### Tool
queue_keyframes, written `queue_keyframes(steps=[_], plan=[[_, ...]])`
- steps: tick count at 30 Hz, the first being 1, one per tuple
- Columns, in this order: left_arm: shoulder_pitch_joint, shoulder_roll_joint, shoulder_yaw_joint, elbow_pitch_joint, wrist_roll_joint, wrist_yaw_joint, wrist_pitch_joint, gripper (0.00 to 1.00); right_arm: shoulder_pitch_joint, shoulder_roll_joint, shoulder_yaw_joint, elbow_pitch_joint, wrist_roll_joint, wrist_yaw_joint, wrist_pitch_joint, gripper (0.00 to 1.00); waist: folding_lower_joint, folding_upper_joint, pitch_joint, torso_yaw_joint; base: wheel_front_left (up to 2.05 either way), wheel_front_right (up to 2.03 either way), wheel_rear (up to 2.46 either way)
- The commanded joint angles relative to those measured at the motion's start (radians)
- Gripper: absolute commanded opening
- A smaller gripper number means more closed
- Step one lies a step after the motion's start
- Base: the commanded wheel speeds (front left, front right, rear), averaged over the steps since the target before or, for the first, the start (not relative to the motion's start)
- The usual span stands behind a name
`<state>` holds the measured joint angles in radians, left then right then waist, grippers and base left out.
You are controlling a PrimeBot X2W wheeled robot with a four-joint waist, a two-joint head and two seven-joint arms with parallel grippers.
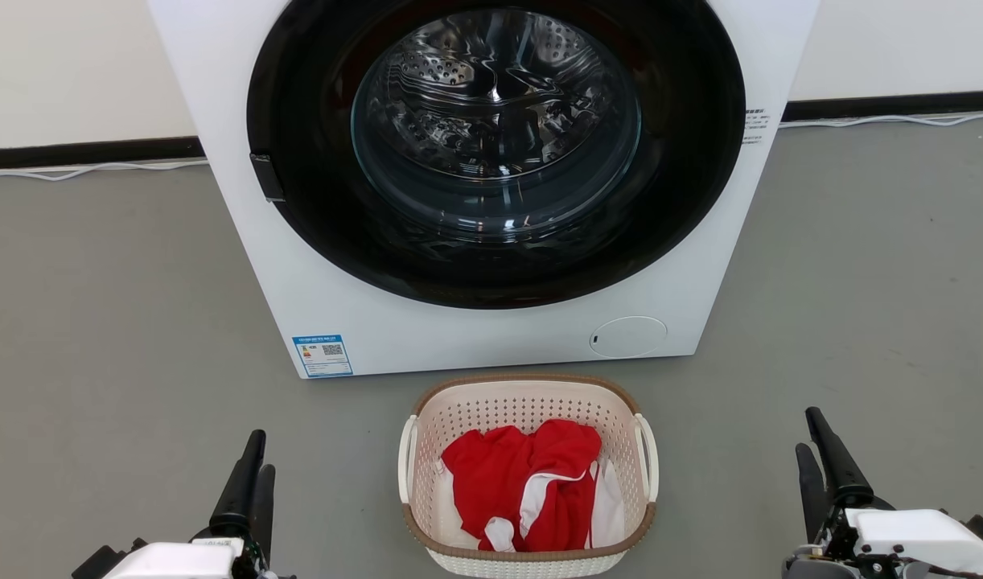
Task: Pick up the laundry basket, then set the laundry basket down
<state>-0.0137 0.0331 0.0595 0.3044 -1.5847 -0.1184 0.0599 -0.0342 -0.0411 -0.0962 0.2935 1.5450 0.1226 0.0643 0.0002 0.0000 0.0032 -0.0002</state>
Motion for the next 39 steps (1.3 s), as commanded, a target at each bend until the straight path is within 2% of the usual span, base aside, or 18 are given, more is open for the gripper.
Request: queue_keyframes(steps=[1,23,39], plan=[[-0.032,0.008,0.0,-0.022,0.032,-0.001,-0.011,1.0,-0.023,-0.014,0.005,-0.034,-0.045,0.002,-0.015,1.0,-0.0002,0.0,0.0,0.0,0.0,0.0,0.0],[-0.029,0.01,0.0,-0.032,0.338,0.045,-0.073,1.0,-0.027,-0.01,0.021,-0.045,-0.459,0.003,-0.077,1.0,-0.0002,0.0,0.001,-0.002,0.0,0.0,0.0],[-0.028,0.011,-0.001,-0.029,0.549,0.066,-0.12,1.0,-0.037,-0.012,0.036,-0.045,-0.707,0.004,-0.124,1.0,-0.0002,0.0,0.005,-0.005,0.0,0.0,0.0]])
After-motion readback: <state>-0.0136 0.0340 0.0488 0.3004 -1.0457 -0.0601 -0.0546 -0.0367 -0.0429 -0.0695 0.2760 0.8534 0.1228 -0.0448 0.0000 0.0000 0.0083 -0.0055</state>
